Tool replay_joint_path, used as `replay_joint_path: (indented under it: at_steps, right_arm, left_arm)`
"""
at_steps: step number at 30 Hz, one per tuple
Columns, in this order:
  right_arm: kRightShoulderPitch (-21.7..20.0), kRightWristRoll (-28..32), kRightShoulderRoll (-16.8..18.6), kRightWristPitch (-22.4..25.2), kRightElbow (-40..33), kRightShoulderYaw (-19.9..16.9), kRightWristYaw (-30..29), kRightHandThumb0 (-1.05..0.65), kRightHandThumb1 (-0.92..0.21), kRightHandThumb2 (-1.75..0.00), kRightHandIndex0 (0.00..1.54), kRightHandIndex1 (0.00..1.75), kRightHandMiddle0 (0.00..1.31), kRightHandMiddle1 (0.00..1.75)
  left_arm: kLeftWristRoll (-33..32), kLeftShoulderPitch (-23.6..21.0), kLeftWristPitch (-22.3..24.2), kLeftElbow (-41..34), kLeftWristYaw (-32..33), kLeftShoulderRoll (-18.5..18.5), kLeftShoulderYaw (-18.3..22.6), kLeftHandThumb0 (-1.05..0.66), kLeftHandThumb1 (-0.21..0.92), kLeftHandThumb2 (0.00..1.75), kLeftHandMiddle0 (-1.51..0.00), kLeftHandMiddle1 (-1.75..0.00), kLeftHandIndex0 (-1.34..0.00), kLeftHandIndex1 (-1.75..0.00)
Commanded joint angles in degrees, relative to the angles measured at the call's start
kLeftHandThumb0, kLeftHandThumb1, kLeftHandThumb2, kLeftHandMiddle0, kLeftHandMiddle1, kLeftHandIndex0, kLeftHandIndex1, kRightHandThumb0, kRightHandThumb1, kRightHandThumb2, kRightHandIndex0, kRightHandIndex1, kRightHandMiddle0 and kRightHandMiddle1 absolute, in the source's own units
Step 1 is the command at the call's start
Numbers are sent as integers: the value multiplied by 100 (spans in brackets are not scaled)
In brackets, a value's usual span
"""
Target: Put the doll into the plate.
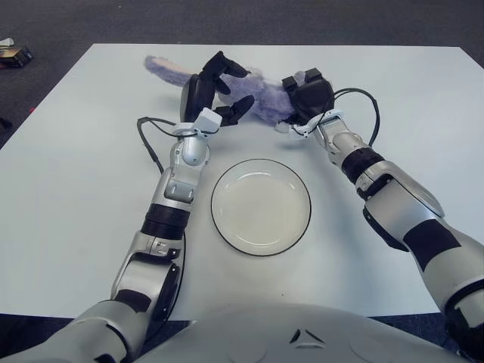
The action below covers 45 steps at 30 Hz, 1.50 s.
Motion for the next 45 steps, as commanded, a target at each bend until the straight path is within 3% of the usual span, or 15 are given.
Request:
replay_joint_path:
  at_steps: [1,10,18,23,32,40,45]
  right_arm:
    - [162,60,-200,-591,175,-8,27,0,-36,-127,56,173,39,173]
    - [156,299,-473,-1293,60,-257,44,0,-36,-125,58,169,38,175]
    - [173,342,-741,-1600,-318,-426,72,0,-36,-124,61,164,38,175]
    - [188,351,-894,-1577,-710,-564,278,0,-35,-124,62,162,38,175]
    - [339,158,-1191,-1456,-1451,-689,46,0,-35,-124,62,162,39,175]
    - [329,-68,-1373,-1373,-1599,-772,-416,0,-36,-124,61,163,38,175]
    - [292,-156,-1518,-1401,-1685,-817,-516,0,-37,-123,61,163,38,175]
  left_arm:
    - [40,47,112,-134,17,37,67,-1,51,83,-67,-152,-64,-117]
    - [-10,82,217,-181,-34,130,197,-1,52,78,-71,-145,-63,-117]
    - [-134,181,211,-155,-60,221,360,-1,53,75,-75,-139,-63,-117]
    - [-257,279,181,-215,-158,350,528,-1,54,73,-76,-136,-63,-117]
    - [-421,306,-112,124,-163,743,873,-1,55,70,-79,-130,-62,-119]
    - [-424,410,-134,150,64,902,1180,-1,57,66,-83,-121,-60,-123]
    - [-574,434,-277,307,43,1190,1497,-1,59,62,-84,-117,-60,-122]
